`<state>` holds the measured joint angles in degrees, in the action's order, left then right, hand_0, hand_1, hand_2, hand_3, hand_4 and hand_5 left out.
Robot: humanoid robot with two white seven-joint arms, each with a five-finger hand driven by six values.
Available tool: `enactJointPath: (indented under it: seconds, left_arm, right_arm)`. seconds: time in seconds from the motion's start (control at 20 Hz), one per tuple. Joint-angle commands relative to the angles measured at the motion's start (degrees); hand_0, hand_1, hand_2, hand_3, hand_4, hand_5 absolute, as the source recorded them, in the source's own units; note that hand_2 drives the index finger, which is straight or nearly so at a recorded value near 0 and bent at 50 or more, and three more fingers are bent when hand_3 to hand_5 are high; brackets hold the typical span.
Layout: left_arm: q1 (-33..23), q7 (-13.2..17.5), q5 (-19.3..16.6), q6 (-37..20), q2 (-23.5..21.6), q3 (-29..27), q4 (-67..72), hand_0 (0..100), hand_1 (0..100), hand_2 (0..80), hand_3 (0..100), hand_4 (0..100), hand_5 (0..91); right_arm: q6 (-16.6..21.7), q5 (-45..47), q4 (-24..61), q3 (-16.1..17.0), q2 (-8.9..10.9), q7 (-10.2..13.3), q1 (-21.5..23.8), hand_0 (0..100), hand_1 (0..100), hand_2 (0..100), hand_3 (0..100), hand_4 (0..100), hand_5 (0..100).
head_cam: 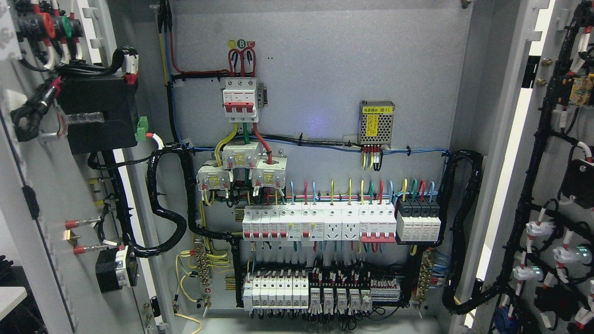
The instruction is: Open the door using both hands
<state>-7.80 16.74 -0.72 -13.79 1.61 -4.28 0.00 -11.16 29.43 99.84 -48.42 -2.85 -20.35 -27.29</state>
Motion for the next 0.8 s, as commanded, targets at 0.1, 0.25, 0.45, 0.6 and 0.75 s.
enactJointPath:
  seconds: [0.1,0.25,0.45,0.6,0.75]
  left_arm:
    - [0.1,0.0,-1.6,0.0,0.4,0.2,0.2,0,0,0.0,0,3,0.0]
    - [0.1,-0.1,-1.7,0.0,0.4,0.2,0.2,0,0,0.0,0,3,0.0]
    - [0.1,-0.1,-1.7,0.0,0.4,0.1,0.1,0,0,0.0,0,3,0.0]
    - [0.1,-0.1,-1.7,0.0,0.4,0.1,0.1,0,0,0.0,0,3,0.0]
    - [0.2,-0.1,-1.8,0.0,0.4,0.3,0.1,0,0,0.0,0,3,0.0]
  right_arm:
    - [-0.9,-1.8,-1.1,-0.7,-3.21,0.0,-0.9,0,0,0,0,0,0]
    - [-1.1,-1.8,-1.2,-0.7,-3.65,0.0,-1.5,0,0,0,0,0,0]
    - [-1.1,-1.9,-1.5,-1.1,-3.66,-0.1,-1.6,0,0,0,0,0,0]
    - [-1.1,-2.0,-1.6,-0.8,-3.48,-0.1,-1.6,0,0,0,0,0,0]
    - [-0.4,-2.0,-2.8,-0.4,-2.69,-0.2,-1.2,0,0,0,0,0,0]
